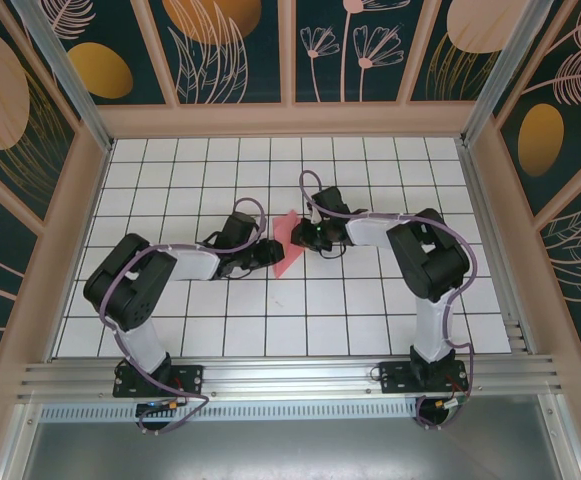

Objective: Fold a paper plane with a square sheet of paper (pick it up from the middle)

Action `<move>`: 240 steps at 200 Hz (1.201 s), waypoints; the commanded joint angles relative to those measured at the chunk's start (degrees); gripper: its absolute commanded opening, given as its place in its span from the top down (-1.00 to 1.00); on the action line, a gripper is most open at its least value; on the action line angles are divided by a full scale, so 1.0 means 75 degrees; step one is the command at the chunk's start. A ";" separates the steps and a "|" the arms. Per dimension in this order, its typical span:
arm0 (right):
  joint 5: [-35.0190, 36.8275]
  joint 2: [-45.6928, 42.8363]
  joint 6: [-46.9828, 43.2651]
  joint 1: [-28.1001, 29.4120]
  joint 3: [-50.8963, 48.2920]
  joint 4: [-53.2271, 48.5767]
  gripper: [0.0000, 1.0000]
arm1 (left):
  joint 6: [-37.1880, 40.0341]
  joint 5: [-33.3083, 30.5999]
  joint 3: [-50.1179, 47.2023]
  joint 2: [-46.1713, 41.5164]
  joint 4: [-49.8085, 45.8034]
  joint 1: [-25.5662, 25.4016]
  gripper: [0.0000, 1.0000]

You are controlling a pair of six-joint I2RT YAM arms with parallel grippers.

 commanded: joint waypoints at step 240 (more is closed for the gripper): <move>-0.0231 -0.0103 -0.0510 -0.0008 0.0147 -0.0015 0.51 | -0.0012 0.0992 0.0068 0.0612 0.1056 0.0133 1.00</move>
